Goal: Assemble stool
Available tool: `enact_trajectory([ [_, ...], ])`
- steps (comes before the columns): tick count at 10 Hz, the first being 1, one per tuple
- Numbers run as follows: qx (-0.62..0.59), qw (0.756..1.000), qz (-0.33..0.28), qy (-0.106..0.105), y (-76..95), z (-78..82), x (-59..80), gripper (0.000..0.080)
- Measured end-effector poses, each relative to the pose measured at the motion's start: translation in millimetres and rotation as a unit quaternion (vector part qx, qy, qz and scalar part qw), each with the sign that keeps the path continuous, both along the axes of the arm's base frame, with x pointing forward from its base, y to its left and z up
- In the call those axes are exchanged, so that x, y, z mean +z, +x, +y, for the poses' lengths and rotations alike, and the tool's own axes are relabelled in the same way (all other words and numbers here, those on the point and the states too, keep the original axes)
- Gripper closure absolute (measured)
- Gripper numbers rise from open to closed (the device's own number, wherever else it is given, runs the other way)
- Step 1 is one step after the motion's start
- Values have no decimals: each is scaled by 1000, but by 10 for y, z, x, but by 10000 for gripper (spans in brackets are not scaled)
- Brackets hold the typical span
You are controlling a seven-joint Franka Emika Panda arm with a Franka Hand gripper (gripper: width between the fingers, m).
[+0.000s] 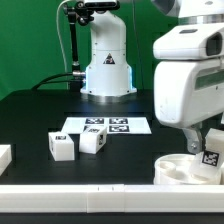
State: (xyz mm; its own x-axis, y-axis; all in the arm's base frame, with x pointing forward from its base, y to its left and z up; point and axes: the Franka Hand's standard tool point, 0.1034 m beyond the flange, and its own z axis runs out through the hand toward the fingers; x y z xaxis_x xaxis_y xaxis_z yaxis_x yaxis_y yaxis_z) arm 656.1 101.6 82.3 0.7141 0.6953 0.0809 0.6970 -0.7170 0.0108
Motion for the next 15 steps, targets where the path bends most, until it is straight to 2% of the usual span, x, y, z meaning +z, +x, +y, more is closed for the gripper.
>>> enact_trajectory([
  [4,75,997,-2,-9,-20,-41,-39,151],
  [5,72,997,-1,-8,-24,-59,-45,273],
  [6,71,997,-1,-8,-24,-64,-46,433],
  [11,55,998,0,-7,-22,-69,-45,459],
  [13,-36,999,-4,6,-12,-142,-44,459],
  [15,-140,990,-20,22,-39,-190,-59,459],
])
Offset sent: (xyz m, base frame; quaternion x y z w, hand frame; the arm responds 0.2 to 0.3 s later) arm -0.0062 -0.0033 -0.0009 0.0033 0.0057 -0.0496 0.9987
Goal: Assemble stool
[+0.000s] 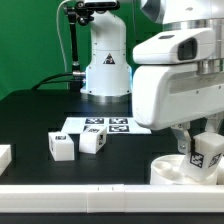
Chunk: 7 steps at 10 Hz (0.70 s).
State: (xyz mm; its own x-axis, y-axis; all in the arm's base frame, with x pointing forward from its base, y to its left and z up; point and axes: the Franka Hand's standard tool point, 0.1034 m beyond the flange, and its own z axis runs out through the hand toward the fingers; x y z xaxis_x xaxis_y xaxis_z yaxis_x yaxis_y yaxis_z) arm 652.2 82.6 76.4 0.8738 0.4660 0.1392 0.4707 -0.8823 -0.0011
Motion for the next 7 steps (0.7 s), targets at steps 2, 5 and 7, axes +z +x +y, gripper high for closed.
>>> enact_trajectory([
  [2,-109,994,-20,22,-22,-1,-23,458],
  [5,-240,968,-45,53,-16,20,-30,458],
  [7,-305,949,-39,66,-14,7,-29,458],
])
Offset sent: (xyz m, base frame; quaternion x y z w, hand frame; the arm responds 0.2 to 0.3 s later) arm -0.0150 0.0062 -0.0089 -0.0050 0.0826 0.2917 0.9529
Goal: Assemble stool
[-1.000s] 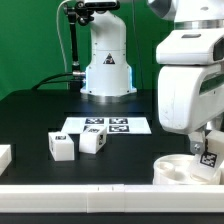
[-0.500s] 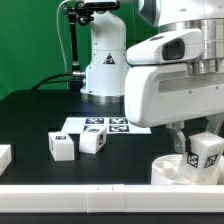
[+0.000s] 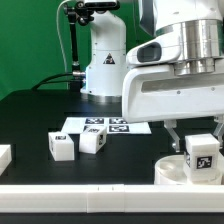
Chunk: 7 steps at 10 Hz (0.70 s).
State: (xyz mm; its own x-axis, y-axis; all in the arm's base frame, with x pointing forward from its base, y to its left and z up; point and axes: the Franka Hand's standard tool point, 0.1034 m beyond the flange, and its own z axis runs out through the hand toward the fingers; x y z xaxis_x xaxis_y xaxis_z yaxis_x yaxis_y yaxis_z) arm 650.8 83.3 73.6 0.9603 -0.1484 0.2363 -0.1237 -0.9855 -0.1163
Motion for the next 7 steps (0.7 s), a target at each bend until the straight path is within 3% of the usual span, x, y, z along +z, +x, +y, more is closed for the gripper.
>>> enact_trajectory([
  [4,-88,996,9,24,-5,-12,1,458],
  [7,-245,966,30,69,-57,41,-8,458],
])
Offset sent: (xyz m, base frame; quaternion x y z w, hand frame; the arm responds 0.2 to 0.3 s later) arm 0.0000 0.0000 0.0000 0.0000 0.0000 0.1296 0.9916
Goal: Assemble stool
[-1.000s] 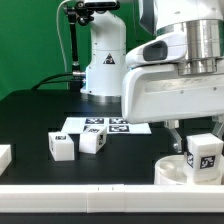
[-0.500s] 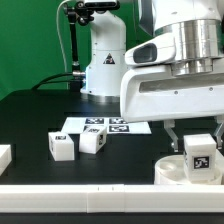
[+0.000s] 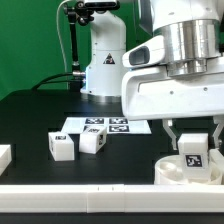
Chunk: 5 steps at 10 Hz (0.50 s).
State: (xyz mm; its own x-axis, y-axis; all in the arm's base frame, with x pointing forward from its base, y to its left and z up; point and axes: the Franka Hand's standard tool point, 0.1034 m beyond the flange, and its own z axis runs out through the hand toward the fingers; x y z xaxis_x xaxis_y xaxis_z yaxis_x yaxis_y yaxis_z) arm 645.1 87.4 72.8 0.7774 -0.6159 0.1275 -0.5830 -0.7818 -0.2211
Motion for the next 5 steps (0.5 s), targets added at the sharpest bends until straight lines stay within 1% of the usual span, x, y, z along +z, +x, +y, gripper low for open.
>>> enact_trajectory([
  [3,-148,988,17,41,-33,82,-29,458],
  [5,-227,971,28,69,-28,86,-20,458],
])
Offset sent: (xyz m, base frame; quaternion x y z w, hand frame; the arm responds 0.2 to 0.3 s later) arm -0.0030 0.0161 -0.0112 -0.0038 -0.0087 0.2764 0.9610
